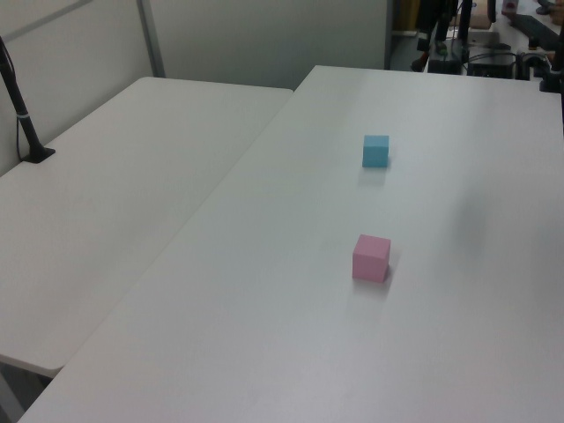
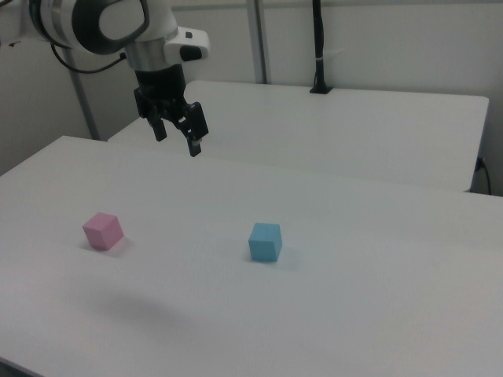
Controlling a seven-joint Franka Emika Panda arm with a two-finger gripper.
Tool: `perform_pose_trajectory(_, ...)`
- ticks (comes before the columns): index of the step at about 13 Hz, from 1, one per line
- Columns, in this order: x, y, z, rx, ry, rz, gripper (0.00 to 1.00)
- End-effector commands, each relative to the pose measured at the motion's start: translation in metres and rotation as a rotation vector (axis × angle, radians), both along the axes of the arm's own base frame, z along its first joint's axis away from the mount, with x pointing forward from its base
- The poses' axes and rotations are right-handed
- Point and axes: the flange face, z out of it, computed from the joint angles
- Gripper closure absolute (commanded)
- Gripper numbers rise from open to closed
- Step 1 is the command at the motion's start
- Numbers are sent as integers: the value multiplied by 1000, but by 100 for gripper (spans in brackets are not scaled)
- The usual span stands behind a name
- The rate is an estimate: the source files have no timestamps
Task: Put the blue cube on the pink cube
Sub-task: 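Move the open gripper toward the light-blue cube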
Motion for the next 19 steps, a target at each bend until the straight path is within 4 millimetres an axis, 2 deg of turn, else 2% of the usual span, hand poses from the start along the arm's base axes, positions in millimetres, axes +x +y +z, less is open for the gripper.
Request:
perform_pose_trajectory(1,1,15,-1,18,31,6,0)
perform_pose_trajectory(13,2,13,-2,17,30,11,0)
perform_pose_trajectory(17,10,2,-16,8,38,128,0)
perform_pose_trajectory(18,14,-4,-24,6,49,162,0)
perform_pose_trajectory(19,19,-13,-24,-9,44,203,0)
